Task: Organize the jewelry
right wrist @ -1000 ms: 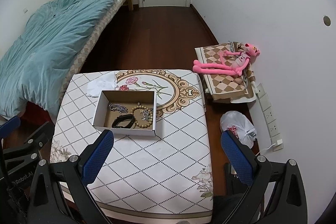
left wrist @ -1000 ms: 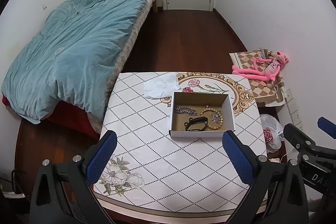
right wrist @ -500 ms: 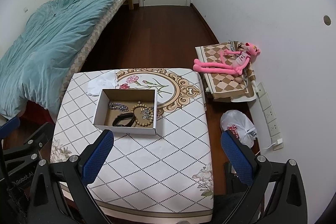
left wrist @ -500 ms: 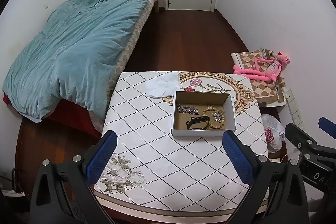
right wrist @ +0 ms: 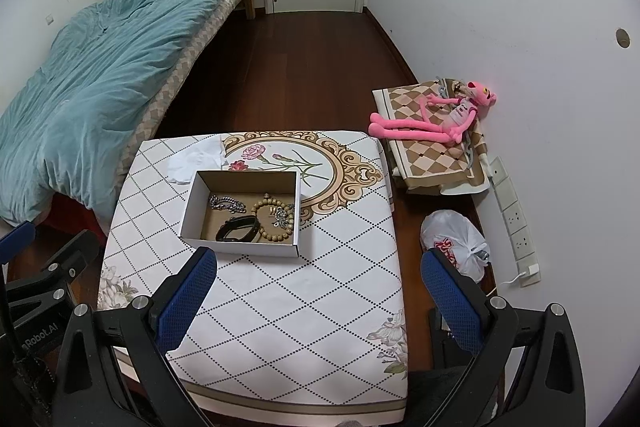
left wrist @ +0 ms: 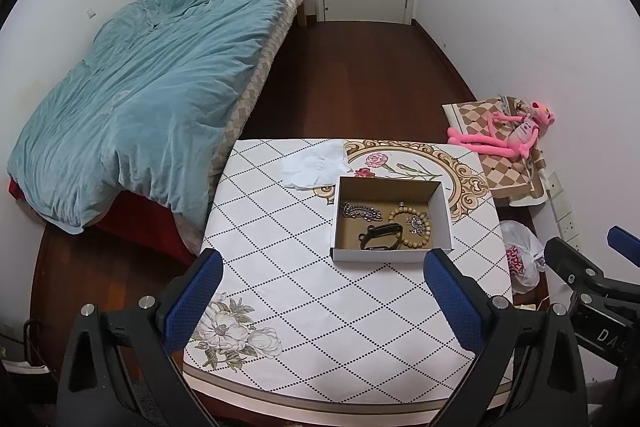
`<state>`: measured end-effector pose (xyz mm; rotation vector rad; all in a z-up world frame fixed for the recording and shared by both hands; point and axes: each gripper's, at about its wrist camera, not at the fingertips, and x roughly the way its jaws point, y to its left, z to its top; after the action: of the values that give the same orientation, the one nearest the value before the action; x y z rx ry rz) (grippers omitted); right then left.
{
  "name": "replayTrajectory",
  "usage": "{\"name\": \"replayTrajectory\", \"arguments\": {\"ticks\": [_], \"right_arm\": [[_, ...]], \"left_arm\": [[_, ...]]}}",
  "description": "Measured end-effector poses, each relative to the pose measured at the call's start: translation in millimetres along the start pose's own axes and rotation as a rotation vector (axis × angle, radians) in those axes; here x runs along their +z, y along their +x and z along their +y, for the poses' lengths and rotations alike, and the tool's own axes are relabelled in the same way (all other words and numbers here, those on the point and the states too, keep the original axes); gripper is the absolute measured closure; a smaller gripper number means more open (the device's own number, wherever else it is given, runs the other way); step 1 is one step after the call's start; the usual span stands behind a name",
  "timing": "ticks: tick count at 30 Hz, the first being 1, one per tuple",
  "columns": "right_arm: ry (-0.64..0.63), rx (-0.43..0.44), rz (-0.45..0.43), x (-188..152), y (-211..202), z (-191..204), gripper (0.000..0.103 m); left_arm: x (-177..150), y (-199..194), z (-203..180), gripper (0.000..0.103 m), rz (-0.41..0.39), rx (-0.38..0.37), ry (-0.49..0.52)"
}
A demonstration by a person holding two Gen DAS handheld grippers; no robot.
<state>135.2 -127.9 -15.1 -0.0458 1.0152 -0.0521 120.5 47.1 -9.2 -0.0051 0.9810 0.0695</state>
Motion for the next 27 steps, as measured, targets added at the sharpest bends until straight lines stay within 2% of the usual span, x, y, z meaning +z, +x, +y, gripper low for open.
{"name": "replayTrajectory", "arguments": {"ticks": [27], "right_arm": [[0.004,0.002,0.003,-1.9,-3.2,0.5,0.0]], "left_arm": [[-0.4,-4.0,-1.0,0.001,-0.005,0.005,0.002]]}}
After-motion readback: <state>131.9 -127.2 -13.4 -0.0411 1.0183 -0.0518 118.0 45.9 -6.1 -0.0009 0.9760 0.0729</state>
